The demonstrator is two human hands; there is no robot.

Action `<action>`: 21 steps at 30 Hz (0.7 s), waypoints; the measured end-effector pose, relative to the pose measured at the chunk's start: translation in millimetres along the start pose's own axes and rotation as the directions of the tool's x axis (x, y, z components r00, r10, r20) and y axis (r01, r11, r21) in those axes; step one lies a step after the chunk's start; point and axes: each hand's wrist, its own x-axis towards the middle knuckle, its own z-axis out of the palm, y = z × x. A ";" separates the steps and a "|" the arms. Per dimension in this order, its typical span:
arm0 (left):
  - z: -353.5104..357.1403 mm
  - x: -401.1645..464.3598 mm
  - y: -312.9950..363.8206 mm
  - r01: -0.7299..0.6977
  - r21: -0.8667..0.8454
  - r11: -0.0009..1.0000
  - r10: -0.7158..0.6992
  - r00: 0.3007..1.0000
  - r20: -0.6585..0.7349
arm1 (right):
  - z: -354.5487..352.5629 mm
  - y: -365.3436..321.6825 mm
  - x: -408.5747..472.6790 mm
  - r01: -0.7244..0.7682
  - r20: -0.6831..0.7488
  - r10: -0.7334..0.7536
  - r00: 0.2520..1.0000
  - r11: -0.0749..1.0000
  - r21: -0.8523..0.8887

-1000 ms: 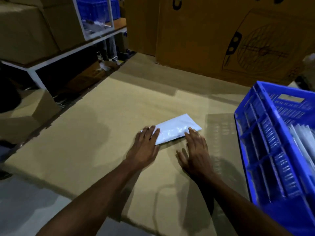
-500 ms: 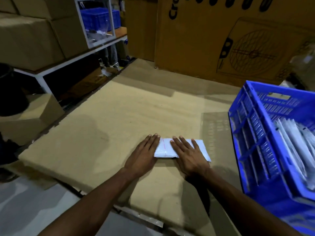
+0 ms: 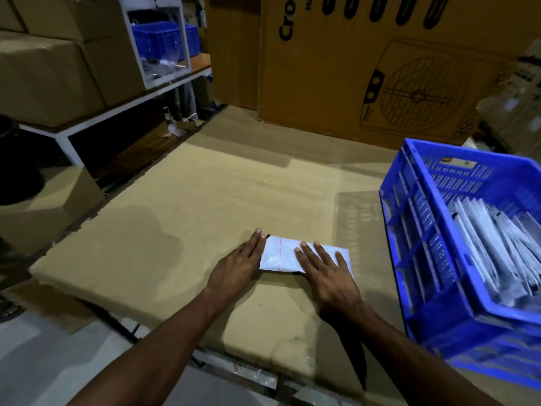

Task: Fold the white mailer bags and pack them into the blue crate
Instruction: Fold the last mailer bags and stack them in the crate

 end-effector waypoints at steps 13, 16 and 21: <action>5.8 -3.5 -7.8 0.027 -0.214 0.976 -0.029 1.000 -0.006 | -3.5 -25.1 24.6 0.058 0.058 -0.056 0.997 0.998 -0.030; 2.2 -2.9 -9.0 0.017 -0.236 0.972 -0.018 1.000 0.000 | 2.2 -25.0 19.3 0.092 0.029 -0.092 0.995 0.995 -0.023; 8.0 0.3 -14.0 0.021 -0.232 0.973 -0.023 1.000 -0.006 | 4.0 -21.4 12.2 0.132 -0.022 -0.133 0.991 0.991 -0.013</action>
